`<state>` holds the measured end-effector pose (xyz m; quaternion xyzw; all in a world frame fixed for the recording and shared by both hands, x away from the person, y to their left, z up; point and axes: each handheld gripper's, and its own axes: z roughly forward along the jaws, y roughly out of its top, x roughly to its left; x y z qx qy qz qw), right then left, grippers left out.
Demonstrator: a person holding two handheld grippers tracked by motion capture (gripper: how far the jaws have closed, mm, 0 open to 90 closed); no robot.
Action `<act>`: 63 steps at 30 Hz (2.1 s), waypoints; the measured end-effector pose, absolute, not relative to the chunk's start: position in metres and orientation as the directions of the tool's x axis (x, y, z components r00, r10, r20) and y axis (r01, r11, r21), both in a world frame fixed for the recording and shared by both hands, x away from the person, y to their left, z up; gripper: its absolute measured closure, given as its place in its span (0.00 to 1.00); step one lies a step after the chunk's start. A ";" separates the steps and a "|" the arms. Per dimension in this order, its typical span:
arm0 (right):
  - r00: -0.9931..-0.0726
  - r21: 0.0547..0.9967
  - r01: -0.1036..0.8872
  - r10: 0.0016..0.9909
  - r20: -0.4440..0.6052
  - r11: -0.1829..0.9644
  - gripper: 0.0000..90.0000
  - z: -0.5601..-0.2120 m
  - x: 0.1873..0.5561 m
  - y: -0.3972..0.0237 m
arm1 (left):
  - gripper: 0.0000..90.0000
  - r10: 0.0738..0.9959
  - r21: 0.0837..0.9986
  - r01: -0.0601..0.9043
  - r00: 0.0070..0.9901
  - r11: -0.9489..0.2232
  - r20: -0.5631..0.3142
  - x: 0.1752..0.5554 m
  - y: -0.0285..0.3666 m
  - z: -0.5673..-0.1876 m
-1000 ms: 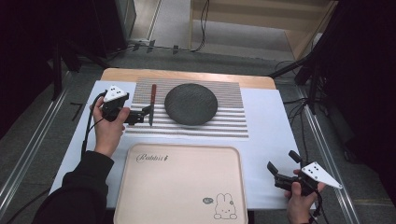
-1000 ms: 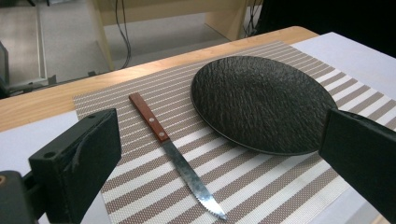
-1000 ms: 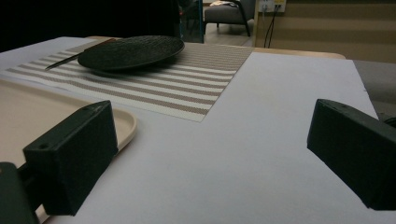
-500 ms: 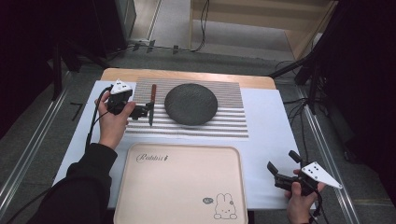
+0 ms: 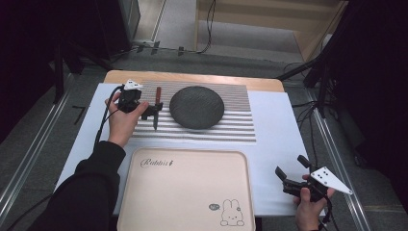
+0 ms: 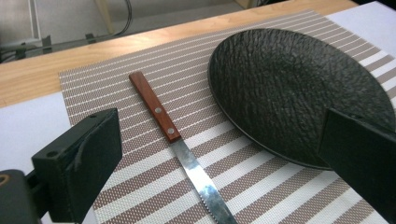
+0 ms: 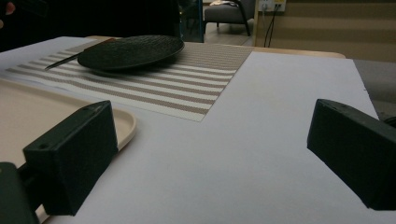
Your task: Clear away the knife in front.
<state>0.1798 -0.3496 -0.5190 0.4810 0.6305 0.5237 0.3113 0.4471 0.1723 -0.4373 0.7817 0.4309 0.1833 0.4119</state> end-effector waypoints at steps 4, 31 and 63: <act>-0.343 0.960 0.279 0.933 0.109 -0.010 0.01 -0.519 0.180 -0.350 | 0.00 0.838 0.784 0.551 0.541 -0.287 -0.074 0.455 0.169 -0.441; -0.335 0.959 0.284 0.936 0.112 -0.013 0.01 -0.519 0.181 -0.350 | 0.57 0.925 0.595 0.774 0.357 -0.216 -0.129 0.505 0.152 -0.472; -0.337 0.959 0.282 0.935 0.114 -0.015 0.01 -0.519 0.181 -0.350 | 0.85 0.950 0.571 0.777 0.311 -0.266 0.018 0.510 0.130 -0.486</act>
